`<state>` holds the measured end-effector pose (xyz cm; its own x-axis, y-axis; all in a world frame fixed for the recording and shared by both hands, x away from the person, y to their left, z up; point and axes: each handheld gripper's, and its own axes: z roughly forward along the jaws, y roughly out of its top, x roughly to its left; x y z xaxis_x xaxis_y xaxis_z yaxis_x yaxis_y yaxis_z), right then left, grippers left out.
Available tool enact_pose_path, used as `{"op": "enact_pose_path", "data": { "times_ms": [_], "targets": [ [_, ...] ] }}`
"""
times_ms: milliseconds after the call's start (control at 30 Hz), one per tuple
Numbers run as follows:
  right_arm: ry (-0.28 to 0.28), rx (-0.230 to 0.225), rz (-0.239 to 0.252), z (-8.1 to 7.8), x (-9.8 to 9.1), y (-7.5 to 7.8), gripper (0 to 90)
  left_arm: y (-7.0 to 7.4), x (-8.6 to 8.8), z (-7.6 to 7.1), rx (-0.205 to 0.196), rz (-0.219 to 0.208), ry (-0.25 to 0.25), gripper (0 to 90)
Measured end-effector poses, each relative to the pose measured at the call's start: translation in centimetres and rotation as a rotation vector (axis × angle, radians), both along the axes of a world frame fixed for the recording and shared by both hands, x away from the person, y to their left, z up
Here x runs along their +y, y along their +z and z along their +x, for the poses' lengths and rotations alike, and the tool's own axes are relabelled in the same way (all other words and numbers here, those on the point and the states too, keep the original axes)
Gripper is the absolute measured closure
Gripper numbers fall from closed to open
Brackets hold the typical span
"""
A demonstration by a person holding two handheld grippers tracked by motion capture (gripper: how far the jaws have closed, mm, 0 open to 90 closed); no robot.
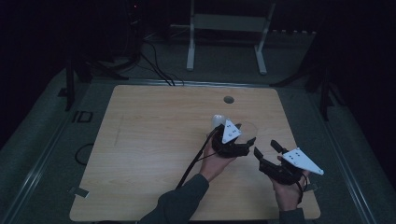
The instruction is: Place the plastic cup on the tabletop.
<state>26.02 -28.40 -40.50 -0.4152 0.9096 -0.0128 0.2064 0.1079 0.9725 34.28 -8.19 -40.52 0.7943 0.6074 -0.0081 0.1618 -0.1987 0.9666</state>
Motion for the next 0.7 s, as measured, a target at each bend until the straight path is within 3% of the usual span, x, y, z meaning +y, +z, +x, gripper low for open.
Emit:
{"op": "enact_pose_path", "data": {
  "times_ms": [700],
  "targets": [
    [-0.011, -0.001, 0.004, 0.0, -0.4, -0.1, 30.2, -1.7, -0.3, 0.0, 0.007, 0.008, 0.003, 30.8]
  ]
}}
